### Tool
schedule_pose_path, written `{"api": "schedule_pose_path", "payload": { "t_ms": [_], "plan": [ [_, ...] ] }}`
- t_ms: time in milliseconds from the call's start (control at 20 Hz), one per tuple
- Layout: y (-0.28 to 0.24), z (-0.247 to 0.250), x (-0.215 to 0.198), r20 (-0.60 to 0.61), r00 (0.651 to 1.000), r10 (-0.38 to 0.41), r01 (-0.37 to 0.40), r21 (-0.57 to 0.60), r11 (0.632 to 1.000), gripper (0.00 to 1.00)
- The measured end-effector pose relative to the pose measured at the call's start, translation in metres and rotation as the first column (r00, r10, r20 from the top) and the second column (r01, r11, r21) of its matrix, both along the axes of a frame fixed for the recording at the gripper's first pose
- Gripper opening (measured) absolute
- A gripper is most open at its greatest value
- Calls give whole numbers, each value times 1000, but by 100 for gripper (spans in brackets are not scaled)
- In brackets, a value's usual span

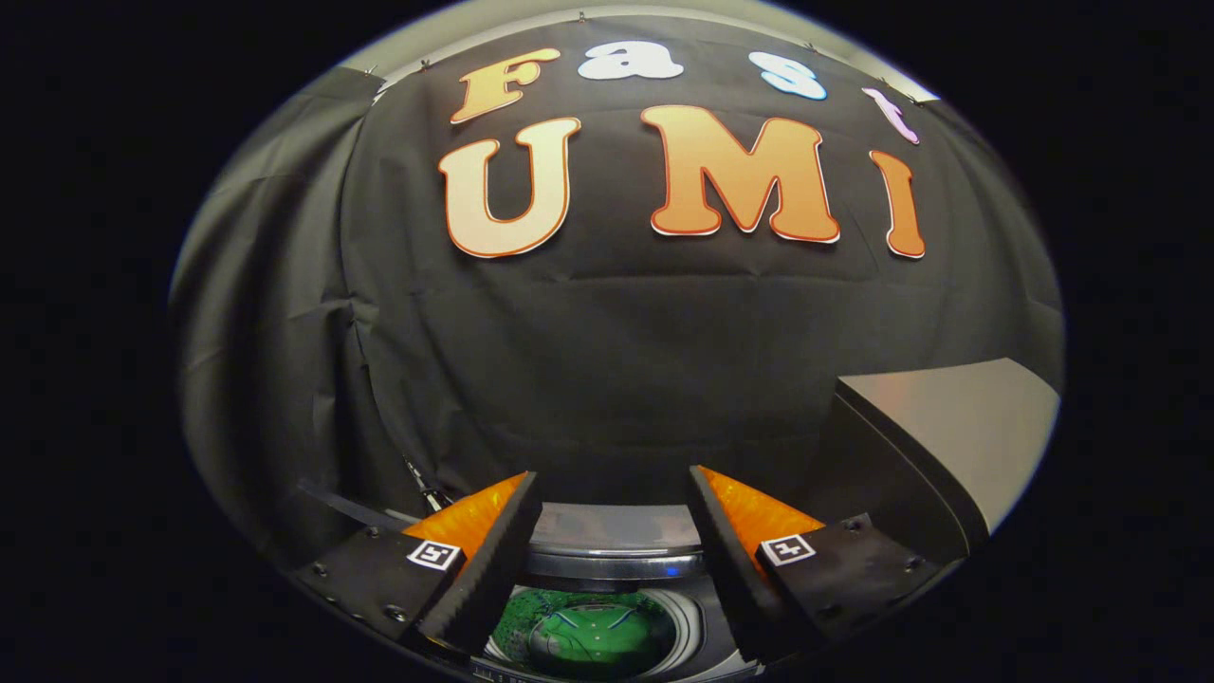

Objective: Put the clothes into the washing machine and then close the washing machine lid.

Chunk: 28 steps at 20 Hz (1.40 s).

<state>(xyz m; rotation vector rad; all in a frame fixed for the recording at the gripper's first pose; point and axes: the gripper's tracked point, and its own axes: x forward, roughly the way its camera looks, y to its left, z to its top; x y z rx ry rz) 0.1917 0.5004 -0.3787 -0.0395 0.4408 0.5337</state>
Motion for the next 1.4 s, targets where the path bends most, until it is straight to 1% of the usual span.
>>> {"api": "schedule_pose_path", "payload": {
  "t_ms": [100,150,200,250,350,450,600,700,800,1000,1150,1300,1400],
  "plan": [
    [-6,-7,-15,11,1000,21,-21,7,1000,99],
    [-10,-26,-21,-18,1000,20,-20,-26,999,99],
    [-21,-49,-29,-79,997,13,-20,-87,996,98],
    [-28,-65,-42,-139,990,18,-32,-104,994,99],
    [-26,-92,-51,-185,983,13,-29,-79,996,100],
    [-23,-96,-55,-194,981,15,-33,-88,996,100],
    [-14,-90,-59,-190,981,45,-63,-90,994,100],
    [-8,-69,-60,-162,985,57,-68,-63,996,100],
    [-5,-37,-58,-111,992,54,-55,-4,998,100],
    [-24,29,-70,-47,998,44,-42,49,998,100],
    [-58,92,-74,48,997,65,-70,94,993,100],
    [-99,149,-98,142,987,71,-88,115,990,100],
    [-137,185,-117,166,983,78,-97,113,989,100]
  ]
}}
